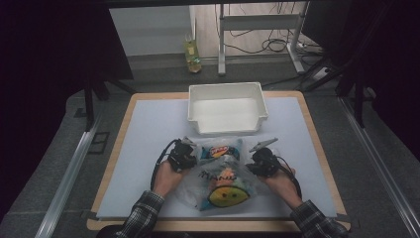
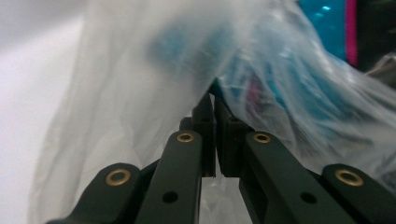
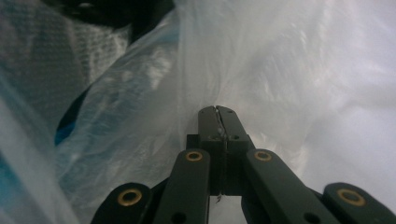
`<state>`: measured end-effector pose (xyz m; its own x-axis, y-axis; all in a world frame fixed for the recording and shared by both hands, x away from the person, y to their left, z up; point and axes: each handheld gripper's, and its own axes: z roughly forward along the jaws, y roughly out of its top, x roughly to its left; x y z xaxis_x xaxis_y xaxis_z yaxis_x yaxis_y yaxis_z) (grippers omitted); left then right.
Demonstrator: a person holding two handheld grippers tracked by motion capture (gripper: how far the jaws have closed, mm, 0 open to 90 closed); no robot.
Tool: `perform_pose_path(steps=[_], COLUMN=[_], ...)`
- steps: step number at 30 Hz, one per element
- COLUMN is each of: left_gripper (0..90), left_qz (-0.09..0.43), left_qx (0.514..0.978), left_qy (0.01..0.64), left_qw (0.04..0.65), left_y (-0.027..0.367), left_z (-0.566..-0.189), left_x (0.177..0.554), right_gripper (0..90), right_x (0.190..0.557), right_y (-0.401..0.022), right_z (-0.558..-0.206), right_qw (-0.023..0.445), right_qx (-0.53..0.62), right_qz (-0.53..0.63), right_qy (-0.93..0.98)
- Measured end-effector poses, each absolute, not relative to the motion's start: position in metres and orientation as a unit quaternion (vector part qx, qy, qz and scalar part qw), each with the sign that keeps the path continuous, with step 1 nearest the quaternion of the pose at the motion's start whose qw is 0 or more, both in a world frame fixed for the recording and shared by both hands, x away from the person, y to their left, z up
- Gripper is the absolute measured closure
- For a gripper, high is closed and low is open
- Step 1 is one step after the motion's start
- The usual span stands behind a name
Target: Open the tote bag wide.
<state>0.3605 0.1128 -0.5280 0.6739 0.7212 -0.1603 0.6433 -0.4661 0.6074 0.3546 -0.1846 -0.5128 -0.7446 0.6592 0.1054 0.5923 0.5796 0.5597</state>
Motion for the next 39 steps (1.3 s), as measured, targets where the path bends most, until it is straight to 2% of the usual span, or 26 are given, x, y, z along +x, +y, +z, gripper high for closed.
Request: perform_pose_path(steps=[4, 7, 8, 9, 14, 16, 21, 25, 27, 31, 35, 39], left_gripper=[83.0, 82.0, 82.1, 82.4, 82.5, 82.7, 83.0, 83.9, 84.0, 84.2, 84.3, 84.7], left_qz=[0.082, 0.101, 0.101, 0.109, 0.095, 0.071, 0.068, 0.094, 0.104, 0.132, 0.139, 0.139], left_qx=[0.861, 0.850, 0.850, 0.848, 0.847, 0.851, 0.860, 0.858, 0.857, 0.853, 0.851, 0.848], left_qy=[0.385, 0.385, 0.385, 0.378, 0.351, 0.341, 0.334, 0.357, 0.369, 0.400, 0.420, 0.436], left_qw=[0.323, 0.345, 0.345, 0.355, 0.388, 0.394, 0.380, 0.356, 0.344, 0.309, 0.282, 0.267], left_y=[0.113, 0.127, 0.127, 0.132, 0.120, 0.105, 0.078, 0.064, 0.063, 0.072, 0.086, 0.098], left_z=[-0.513, -0.481, -0.481, -0.462, -0.434, -0.437, -0.451, -0.465, -0.471, -0.482, -0.492, -0.501], left_x=[0.348, 0.345, 0.345, 0.342, 0.346, 0.352, 0.364, 0.381, 0.389, 0.400, 0.404, 0.406], right_gripper=[89.1, 89.1, 89.1, 89.1, 89.1, 89.1, 89.1, 89.1, 89.1, 89.1, 89.1, 89.2], right_x=[0.339, 0.339, 0.340, 0.341, 0.350, 0.356, 0.372, 0.387, 0.393, 0.407, 0.415, 0.421], right_y=[-0.191, -0.196, -0.197, -0.196, -0.183, -0.171, -0.135, -0.113, -0.106, -0.107, -0.121, -0.143], right_z=[-0.499, -0.475, -0.466, -0.458, -0.429, -0.423, -0.425, -0.437, -0.445, -0.459, -0.465, -0.468], right_qw=[0.066, 0.079, 0.080, 0.080, 0.075, 0.076, 0.067, 0.058, 0.068, 0.091, 0.120, 0.129], right_qx=[0.342, 0.338, 0.337, 0.334, 0.315, 0.307, 0.285, 0.282, 0.277, 0.289, 0.305, 0.331], right_qz=[0.306, 0.332, 0.340, 0.349, 0.378, 0.383, 0.377, 0.364, 0.343, 0.301, 0.273, 0.274], right_qy=[0.886, 0.877, 0.874, 0.872, 0.867, 0.868, 0.879, 0.886, 0.895, 0.904, 0.905, 0.894])
